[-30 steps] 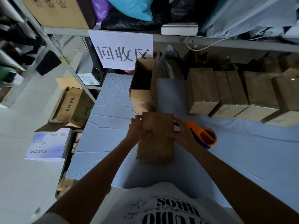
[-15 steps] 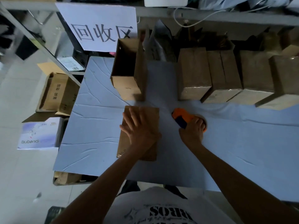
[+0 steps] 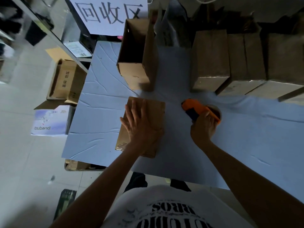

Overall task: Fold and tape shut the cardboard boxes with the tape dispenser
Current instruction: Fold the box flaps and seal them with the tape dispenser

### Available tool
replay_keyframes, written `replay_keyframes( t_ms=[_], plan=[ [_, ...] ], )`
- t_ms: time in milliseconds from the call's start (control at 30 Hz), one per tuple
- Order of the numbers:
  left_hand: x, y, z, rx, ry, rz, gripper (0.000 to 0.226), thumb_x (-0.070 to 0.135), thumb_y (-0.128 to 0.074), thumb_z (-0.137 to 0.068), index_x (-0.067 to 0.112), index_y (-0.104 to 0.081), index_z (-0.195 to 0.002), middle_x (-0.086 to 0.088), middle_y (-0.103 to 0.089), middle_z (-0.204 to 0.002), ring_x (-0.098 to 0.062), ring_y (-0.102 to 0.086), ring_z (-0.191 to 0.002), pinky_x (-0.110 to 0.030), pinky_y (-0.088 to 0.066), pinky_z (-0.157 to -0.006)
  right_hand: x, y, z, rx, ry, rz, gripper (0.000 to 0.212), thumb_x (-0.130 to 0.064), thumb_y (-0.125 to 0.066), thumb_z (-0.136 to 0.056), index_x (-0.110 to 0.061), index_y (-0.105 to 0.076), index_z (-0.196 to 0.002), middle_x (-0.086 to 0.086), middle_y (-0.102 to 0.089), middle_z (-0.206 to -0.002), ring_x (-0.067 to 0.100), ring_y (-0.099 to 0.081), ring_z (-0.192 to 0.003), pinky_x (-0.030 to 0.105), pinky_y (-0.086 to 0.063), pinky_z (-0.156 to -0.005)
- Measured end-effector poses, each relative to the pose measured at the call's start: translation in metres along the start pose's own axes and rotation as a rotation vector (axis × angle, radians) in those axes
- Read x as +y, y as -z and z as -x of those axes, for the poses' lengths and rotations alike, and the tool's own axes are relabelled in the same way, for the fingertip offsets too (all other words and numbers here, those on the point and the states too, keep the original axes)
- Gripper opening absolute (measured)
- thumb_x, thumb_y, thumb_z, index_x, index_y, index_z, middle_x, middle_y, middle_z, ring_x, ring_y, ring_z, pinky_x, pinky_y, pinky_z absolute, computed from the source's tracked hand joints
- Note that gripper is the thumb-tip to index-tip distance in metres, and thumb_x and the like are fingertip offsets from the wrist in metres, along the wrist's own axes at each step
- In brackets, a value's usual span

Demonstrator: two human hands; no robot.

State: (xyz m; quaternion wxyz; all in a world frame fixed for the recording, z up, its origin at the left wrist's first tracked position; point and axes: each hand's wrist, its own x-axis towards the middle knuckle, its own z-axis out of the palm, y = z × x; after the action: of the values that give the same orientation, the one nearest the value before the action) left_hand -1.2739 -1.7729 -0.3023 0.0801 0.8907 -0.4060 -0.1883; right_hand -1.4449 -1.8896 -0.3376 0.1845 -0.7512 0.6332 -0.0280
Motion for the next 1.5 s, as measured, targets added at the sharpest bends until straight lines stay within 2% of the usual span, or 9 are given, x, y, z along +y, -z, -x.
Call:
replay_keyframes(
  t_ms=[100, 267, 333, 500, 700, 833, 1033, 1200, 1500],
  plan=[
    [0.004, 0.015, 0.002, 0.013, -0.014, 0.169, 0.115, 0.063, -0.071, -0.067, 0.021, -0.004, -0.152, -0.011, 0.008, -0.159, -0.033, 0.017, -0.145, -0.058, 0.008, -0.114, -0.005, 0.021, 0.004, 0.08, 0.278, -0.213, 0.043, -0.01, -0.058, -0.085, -0.017, -0.053, -0.127, 0.002, -0.051, -0.131, 0.023, -0.046, -0.122, 0.043, -0.036, -0.104],
    [0.02, 0.064, 0.0, 0.238, -0.391, 0.517, 0.102, 0.044, -0.079, -0.069, 0.026, -0.014, -0.145, -0.007, -0.012, -0.157, -0.018, -0.013, -0.143, -0.031, -0.023, -0.115, -0.034, 0.052, 0.012, 0.308, 0.546, -0.26, 0.053, -0.004, -0.077, -0.076, -0.001, -0.045, -0.118, 0.027, -0.049, -0.128, 0.041, -0.053, -0.114, 0.046, -0.049, -0.094],
    [0.023, 0.078, 0.001, 0.272, -0.516, 0.521, 0.094, 0.03, -0.081, -0.071, 0.02, -0.023, -0.145, -0.008, -0.021, -0.154, -0.012, -0.018, -0.14, -0.017, -0.021, -0.113, -0.04, 0.06, 0.012, 0.323, 0.618, -0.202, 0.067, -0.003, -0.08, -0.072, -0.007, -0.038, -0.123, 0.026, -0.054, -0.123, 0.042, -0.056, -0.11, 0.047, -0.049, -0.091],
    [0.018, 0.093, 0.003, 0.165, -0.648, 0.371, 0.059, 0.012, -0.079, -0.076, 0.007, -0.053, -0.129, -0.013, -0.055, -0.131, -0.019, -0.054, -0.114, -0.031, -0.046, -0.099, -0.049, 0.067, 0.01, 0.398, 0.686, -0.184, 0.068, 0.0, -0.081, -0.066, -0.007, -0.04, -0.12, 0.025, -0.061, -0.112, 0.043, -0.061, -0.102, 0.05, -0.05, -0.088],
    [0.011, 0.098, -0.007, 0.088, -0.657, 0.35, 0.032, 0.01, -0.067, -0.087, 0.012, -0.062, -0.119, -0.007, -0.063, -0.116, -0.012, -0.058, -0.097, -0.004, -0.039, -0.08, -0.041, 0.068, 0.007, 0.291, 0.747, -0.241, 0.07, -0.004, -0.08, -0.071, -0.012, -0.035, -0.124, 0.025, -0.062, -0.112, 0.041, -0.062, -0.1, 0.049, -0.054, -0.084],
    [0.008, 0.109, -0.024, 0.022, -0.745, 0.414, 0.023, 0.001, -0.064, -0.086, 0.009, -0.07, -0.107, -0.008, -0.07, -0.103, -0.014, -0.065, -0.092, -0.005, -0.044, -0.08, -0.034, 0.072, 0.005, 0.215, 0.813, -0.26, 0.07, -0.007, -0.082, -0.069, -0.012, -0.037, -0.123, 0.023, -0.063, -0.107, 0.04, -0.064, -0.094, 0.047, -0.055, -0.078],
    [0.015, 0.121, -0.04, -0.099, -0.815, 0.493, 0.016, 0.001, -0.073, -0.078, 0.011, -0.073, -0.09, 0.012, -0.064, -0.086, 0.004, -0.063, -0.08, -0.008, -0.049, -0.075, -0.036, 0.076, 0.009, 0.212, 0.841, -0.268, 0.072, -0.005, -0.084, -0.066, -0.011, -0.038, -0.122, 0.025, -0.063, -0.106, 0.04, -0.064, -0.093, 0.042, -0.053, -0.078],
    [0.019, 0.125, -0.046, -0.197, -0.863, 0.473, 0.011, 0.004, -0.078, -0.074, 0.012, -0.075, -0.081, 0.01, -0.068, -0.079, 0.0, -0.066, -0.074, -0.008, -0.048, -0.072, -0.034, 0.083, 0.01, 0.142, 0.886, -0.219, 0.052, -0.004, -0.085, -0.064, 0.003, -0.059, -0.108, 0.023, -0.065, -0.1, 0.039, -0.065, -0.087, 0.045, -0.055, -0.074],
    [0.018, 0.141, -0.055, -0.492, -0.858, 0.518, 0.022, -0.005, -0.068, -0.08, 0.008, -0.072, -0.098, 0.005, -0.07, -0.091, -0.004, -0.069, -0.086, -0.013, -0.052, -0.078, -0.028, 0.088, 0.005, 0.006, 0.858, -0.299, 0.069, -0.009, -0.085, -0.063, -0.015, -0.05, -0.123, 0.015, -0.063, -0.112, 0.019, -0.055, -0.099, 0.021, -0.04, -0.084]
  ],
)
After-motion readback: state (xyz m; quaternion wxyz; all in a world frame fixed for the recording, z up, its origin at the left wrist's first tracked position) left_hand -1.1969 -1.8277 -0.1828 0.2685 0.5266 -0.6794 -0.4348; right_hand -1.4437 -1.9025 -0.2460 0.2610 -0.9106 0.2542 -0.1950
